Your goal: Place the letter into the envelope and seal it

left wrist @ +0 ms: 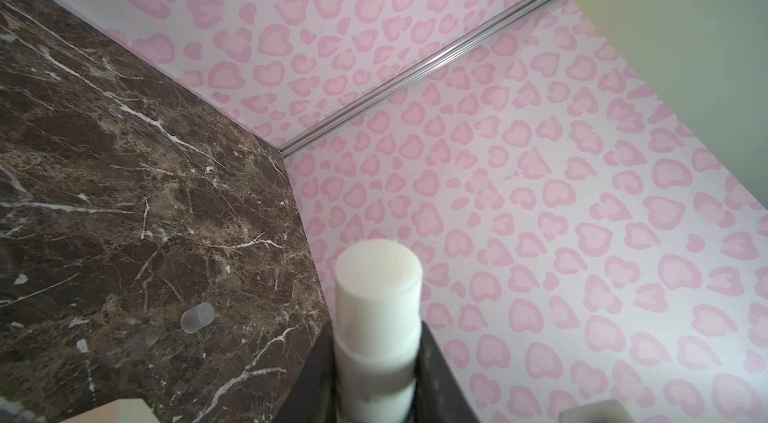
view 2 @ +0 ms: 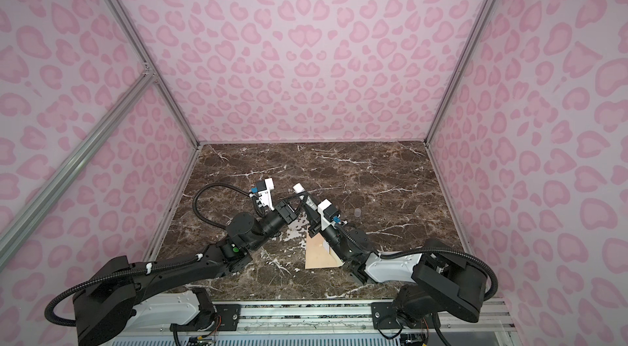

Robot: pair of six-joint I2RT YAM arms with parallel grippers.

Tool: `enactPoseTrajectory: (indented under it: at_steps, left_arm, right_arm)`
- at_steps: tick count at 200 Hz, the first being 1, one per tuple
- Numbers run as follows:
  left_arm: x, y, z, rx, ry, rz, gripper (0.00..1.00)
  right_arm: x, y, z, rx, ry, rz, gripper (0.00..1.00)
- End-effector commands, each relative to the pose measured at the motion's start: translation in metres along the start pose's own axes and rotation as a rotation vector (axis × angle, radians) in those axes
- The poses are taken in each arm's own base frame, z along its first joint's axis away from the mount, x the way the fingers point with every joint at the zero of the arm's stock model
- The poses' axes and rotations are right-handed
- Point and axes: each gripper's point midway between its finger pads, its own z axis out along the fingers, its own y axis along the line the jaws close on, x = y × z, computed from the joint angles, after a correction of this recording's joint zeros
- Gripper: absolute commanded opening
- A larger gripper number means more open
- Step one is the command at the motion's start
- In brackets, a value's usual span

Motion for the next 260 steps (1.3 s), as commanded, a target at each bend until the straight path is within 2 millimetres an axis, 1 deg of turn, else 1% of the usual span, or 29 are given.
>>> enactPoseTrajectory:
  at_steps: [1,4,7,13,35,47,63,79,87,109,113,119,127,129,142,151,171,181,187,203,219,228,231,234,260]
  left_arm:
    - [0.011,-0.021,-0.004,0.090,0.076,0.010,0.34]
    - [0.010,-0.022,-0.004,0.092,0.074,0.014,0.35]
    - [0.010,-0.022,-0.004,0.089,0.073,0.019,0.41]
    - [0.009,-0.022,-0.006,0.083,0.070,0.028,0.47]
    - [0.003,-0.018,-0.012,0.028,0.052,0.086,0.64]
    - [-0.006,-0.013,-0.019,-0.028,0.027,0.123,0.72]
    - [-0.015,-0.008,-0.030,-0.094,-0.002,0.185,0.76]
    - [-0.025,-0.004,-0.042,-0.154,-0.026,0.241,0.77]
    - [-0.030,0.000,-0.047,-0.189,-0.037,0.265,0.78]
    - [-0.035,0.017,-0.062,-0.309,-0.028,0.330,0.77]
    - [-0.036,0.021,-0.065,-0.333,-0.026,0.341,0.77]
    - [-0.037,0.026,-0.068,-0.364,-0.021,0.357,0.76]
    - [-0.034,0.039,-0.074,-0.435,0.008,0.382,0.75]
    - [-0.035,0.039,-0.075,-0.442,0.008,0.385,0.74]
    - [-0.031,0.056,-0.082,-0.535,0.054,0.420,0.72]
    - [-0.028,0.065,-0.085,-0.583,0.087,0.439,0.71]
    - [-0.013,0.084,-0.086,-0.646,0.175,0.459,0.68]
    - [-0.001,0.092,-0.083,-0.653,0.232,0.460,0.65]
    - [0.006,0.097,-0.082,-0.656,0.267,0.457,0.63]
    - [0.028,0.108,-0.077,-0.641,0.358,0.433,0.52]
    - [0.049,0.116,-0.074,-0.600,0.434,0.385,0.45]
    - [0.057,0.119,-0.071,-0.573,0.459,0.351,0.38]
    - [0.060,0.121,-0.071,-0.567,0.470,0.339,0.38]
    - [0.063,0.121,-0.070,-0.556,0.475,0.329,0.33]
    - [0.085,0.128,-0.062,-0.465,0.539,0.228,0.11]
  right_arm:
    - [0.000,-0.016,-0.002,0.077,0.010,-0.006,0.11]
    - [0.000,-0.016,-0.003,0.078,0.015,-0.004,0.11]
    - [0.001,-0.016,-0.003,0.079,0.023,-0.001,0.11]
    - [0.004,-0.017,-0.004,0.079,0.045,0.000,0.11]
    - [0.015,-0.020,-0.010,0.083,0.160,-0.001,0.10]
    - [0.022,-0.025,-0.014,0.095,0.239,-0.003,0.10]
    - [0.026,-0.036,-0.022,0.123,0.328,0.011,0.09]
    - [0.030,-0.043,-0.031,0.135,0.407,0.021,0.09]
    - [0.028,-0.046,-0.034,0.139,0.439,0.027,0.08]
    - [0.028,-0.049,-0.045,0.147,0.535,0.042,0.07]
    - [0.026,-0.050,-0.046,0.148,0.543,0.046,0.07]
    - [0.028,-0.049,-0.050,0.146,0.587,0.046,0.07]
    - [0.029,-0.050,-0.054,0.149,0.640,0.050,0.06]
    - [0.029,-0.050,-0.056,0.153,0.654,0.054,0.06]
    - [0.033,-0.057,-0.064,0.209,0.766,0.077,0.04]
    - [0.038,-0.058,-0.069,0.224,0.853,0.095,0.04]
    - [0.048,-0.054,-0.079,0.238,1.038,0.126,0.05]
    - [0.056,-0.051,-0.085,0.238,1.132,0.142,0.05]
    - [0.057,-0.049,-0.086,0.239,1.174,0.154,0.05]
    - [0.065,-0.044,-0.093,0.242,1.287,0.171,0.07]
    - [0.072,-0.039,-0.098,0.237,1.374,0.184,0.07]
    - [0.075,-0.037,-0.100,0.236,1.410,0.193,0.07]
    - [0.077,-0.036,-0.100,0.238,1.421,0.198,0.07]
    - [0.079,-0.036,-0.101,0.239,1.432,0.202,0.07]
    - [0.089,-0.027,-0.101,0.227,1.504,0.254,0.07]
